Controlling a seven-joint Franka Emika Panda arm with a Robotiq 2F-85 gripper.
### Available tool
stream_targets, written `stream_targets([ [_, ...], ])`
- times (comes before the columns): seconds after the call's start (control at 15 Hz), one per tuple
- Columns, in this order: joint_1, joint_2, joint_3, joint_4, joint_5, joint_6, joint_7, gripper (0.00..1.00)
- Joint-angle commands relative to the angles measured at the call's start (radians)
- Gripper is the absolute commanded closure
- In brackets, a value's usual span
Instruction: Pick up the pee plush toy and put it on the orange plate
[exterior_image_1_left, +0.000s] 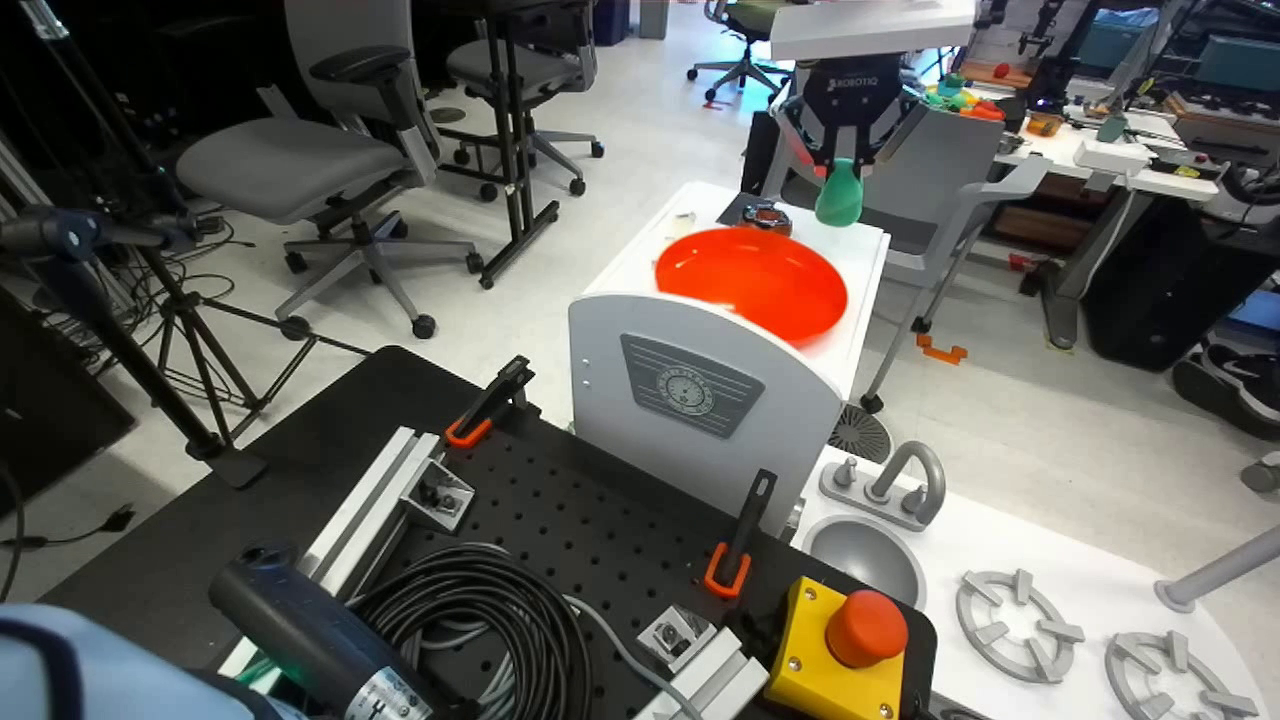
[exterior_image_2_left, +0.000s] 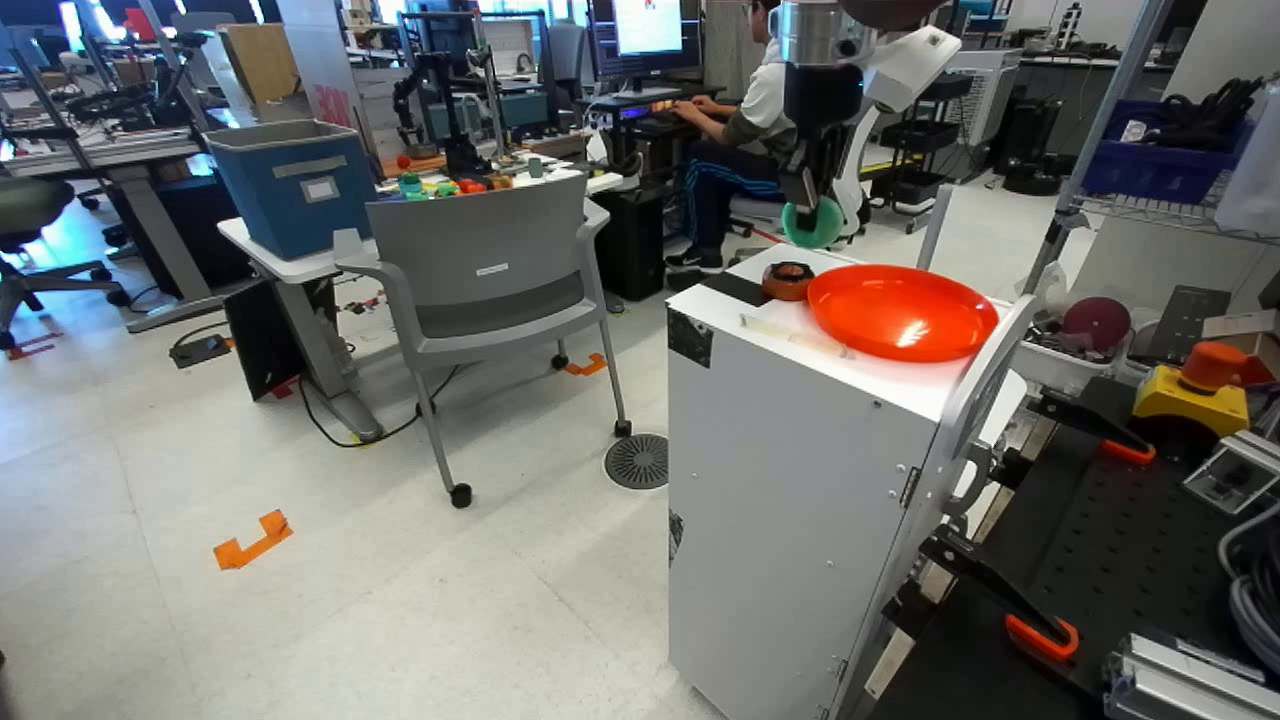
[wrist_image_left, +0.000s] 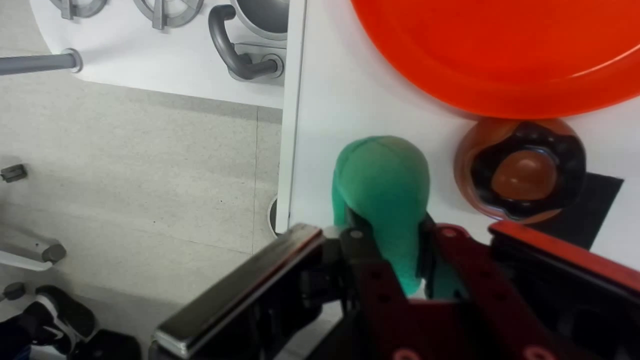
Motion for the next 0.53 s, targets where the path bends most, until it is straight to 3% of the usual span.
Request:
stream_targets([
  [0.0,0.008,-0.054,-0.009,-0.063,-0.020,0.042,0.014,0.95],
  [0.47,0.006,-0.173,-0.017,-0.211,-0.035,0.178,0.054,0.95],
])
